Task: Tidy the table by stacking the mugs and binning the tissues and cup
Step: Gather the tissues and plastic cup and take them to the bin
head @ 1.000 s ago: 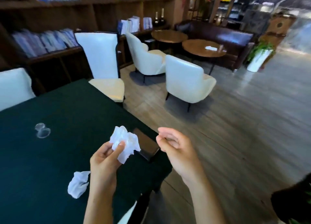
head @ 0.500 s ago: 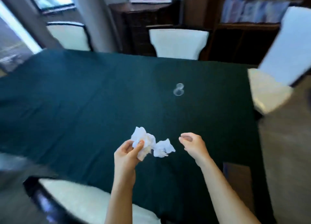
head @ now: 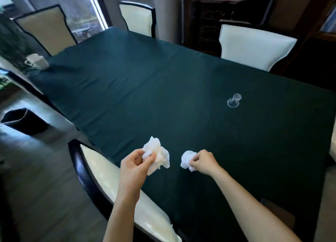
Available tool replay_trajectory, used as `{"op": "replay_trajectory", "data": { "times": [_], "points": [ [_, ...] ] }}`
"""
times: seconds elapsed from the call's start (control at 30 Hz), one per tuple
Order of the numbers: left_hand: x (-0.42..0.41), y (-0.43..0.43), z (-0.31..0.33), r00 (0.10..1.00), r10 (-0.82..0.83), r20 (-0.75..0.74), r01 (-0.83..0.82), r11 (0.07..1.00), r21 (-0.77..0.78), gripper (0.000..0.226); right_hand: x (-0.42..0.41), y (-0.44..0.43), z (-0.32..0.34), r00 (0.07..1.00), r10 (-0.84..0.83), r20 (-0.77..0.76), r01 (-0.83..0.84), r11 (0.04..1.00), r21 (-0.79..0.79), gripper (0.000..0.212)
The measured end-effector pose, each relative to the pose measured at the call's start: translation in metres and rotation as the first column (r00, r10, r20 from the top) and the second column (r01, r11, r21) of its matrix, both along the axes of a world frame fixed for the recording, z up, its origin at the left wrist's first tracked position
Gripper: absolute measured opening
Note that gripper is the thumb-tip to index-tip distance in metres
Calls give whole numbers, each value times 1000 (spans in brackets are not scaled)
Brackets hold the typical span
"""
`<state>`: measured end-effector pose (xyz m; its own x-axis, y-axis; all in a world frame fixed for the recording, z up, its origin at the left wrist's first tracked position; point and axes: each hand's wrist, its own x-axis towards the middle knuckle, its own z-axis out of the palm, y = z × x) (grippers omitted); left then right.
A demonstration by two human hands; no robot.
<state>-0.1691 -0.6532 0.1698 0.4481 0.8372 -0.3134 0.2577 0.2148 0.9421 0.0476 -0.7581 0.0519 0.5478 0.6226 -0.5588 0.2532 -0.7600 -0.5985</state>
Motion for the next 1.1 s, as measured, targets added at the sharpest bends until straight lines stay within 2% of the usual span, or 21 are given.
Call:
{"op": "replay_trajectory", "data": {
  "times": [0.03,0.1,0.13,0.2,0.27,0.3,0.4,0.5,0.6,0.7,0.8,0.9,1.0,1.1],
  "points": [
    [-1,3,2,1000,-12,1,12,1000,18,9,-5,-1,19,988,139,-71,-141,990,-12,20],
    [0,8,2,999,-37,-3,37,999,41,9,-15,-6,59,889,376,-262,-374,925,60,13],
    [0,9,2,998,-59,-7,59,997,48,9,-23,-9,82,834,448,-321,-422,894,152,12],
    [2,10,4,993,-116,11,115,992,44,10,-37,-14,120,781,473,-408,-339,870,359,17],
    [5,10,6,980,-182,77,184,983,-27,13,-46,-15,139,811,406,-421,-156,844,514,31],
    [6,9,8,969,-218,120,228,971,-73,15,-50,-14,144,860,335,-386,-72,827,557,34],
    [11,6,12,919,-343,195,373,917,-143,23,-59,-9,143,970,48,-239,109,791,602,35],
    [15,3,9,893,-406,193,437,884,-166,32,-64,-5,133,961,-213,-178,277,709,648,29],
    [23,-1,9,866,-442,234,488,850,-199,22,-68,-2,123,913,-408,-32,318,658,682,27],
    [39,-5,9,858,-439,266,501,830,-244,20,-58,-2,118,898,-437,44,286,658,696,30],
    [66,-6,10,891,-384,244,440,863,-247,18,-30,-2,120,927,-375,-18,287,678,677,36],
    [105,-1,5,931,-300,207,346,907,-240,18,14,-1,120,948,-312,-61,270,689,672,26],
    [142,7,2,952,-256,169,289,933,-213,14,69,1,113,942,-248,-225,335,712,617,18],
    [177,8,1,957,-244,158,274,938,-210,12,143,13,82,932,-319,-170,360,783,507,14]
  ]
}}
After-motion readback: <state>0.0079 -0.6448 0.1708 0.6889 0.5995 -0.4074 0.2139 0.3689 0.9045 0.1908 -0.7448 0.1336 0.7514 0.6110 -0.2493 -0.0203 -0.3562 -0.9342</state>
